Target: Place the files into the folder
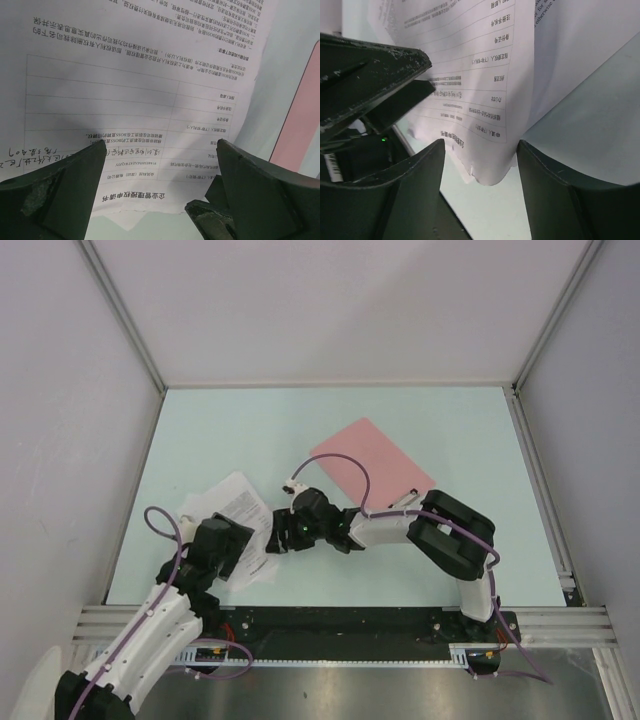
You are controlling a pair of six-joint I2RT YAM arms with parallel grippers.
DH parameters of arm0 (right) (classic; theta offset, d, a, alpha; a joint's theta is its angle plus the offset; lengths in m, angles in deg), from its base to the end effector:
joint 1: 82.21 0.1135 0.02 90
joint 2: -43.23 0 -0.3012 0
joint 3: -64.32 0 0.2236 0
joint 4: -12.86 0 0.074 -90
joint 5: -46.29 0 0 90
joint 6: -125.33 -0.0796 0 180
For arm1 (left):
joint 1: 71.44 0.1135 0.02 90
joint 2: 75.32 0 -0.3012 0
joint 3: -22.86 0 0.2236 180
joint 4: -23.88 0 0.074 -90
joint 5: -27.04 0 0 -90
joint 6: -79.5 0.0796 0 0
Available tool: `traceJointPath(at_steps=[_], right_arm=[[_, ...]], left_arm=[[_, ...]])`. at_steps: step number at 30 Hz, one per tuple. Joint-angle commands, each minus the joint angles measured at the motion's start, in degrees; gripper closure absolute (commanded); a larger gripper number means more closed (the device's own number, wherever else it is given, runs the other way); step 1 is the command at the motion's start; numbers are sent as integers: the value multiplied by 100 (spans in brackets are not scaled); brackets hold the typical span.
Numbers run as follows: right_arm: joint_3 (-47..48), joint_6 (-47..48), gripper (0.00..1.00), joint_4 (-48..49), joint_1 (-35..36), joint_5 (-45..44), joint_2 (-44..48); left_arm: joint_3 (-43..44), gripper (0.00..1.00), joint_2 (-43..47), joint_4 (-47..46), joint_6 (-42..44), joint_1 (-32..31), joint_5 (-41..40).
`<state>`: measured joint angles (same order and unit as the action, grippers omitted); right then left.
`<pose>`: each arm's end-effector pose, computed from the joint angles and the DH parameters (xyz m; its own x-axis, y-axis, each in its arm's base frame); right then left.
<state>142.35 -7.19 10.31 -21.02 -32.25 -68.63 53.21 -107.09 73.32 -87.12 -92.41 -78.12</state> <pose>0.1983 0.3934 0.1784 -0.8432 -0.1586 -0.5137 -0.4966 0.5961 0.6310 0.0846 -0.0101 0.1496 -0.3537 -0.8700 -0.3434 -0.6603 0.4923 -0.5671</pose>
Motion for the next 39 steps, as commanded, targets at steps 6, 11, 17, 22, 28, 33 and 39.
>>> traceJointPath(at_steps=[6, 11, 17, 22, 28, 33, 39], right_arm=[[-269, -1443, 43, 1176, -256, 515, 93], [-339, -1601, 43, 1624, -318, 751, -29], [-612, -1338, 43, 2012, -406, 892, 93], [-656, -1039, 45, 2091, -406, 998, 102], [-656, -934, 67, 2100, -362, 850, -38], [-647, -548, 100, 1786, -432, 595, -135], [-577, 1243, 100, -687, -1450, 322, 838]], left_arm=[[-257, 0, 250, 216, -134, 32, 22], [-257, 0, 382, 296, -73, 32, -14], [-248, 0, 452, 287, 33, 32, 22], [-231, 1, 435, 208, 121, 32, 92], [-64, 0, 400, 76, 576, 32, 101], [340, 0, 400, -327, 1552, 32, 389], [1043, 0, -248, -1084, 2976, 32, 1163]])
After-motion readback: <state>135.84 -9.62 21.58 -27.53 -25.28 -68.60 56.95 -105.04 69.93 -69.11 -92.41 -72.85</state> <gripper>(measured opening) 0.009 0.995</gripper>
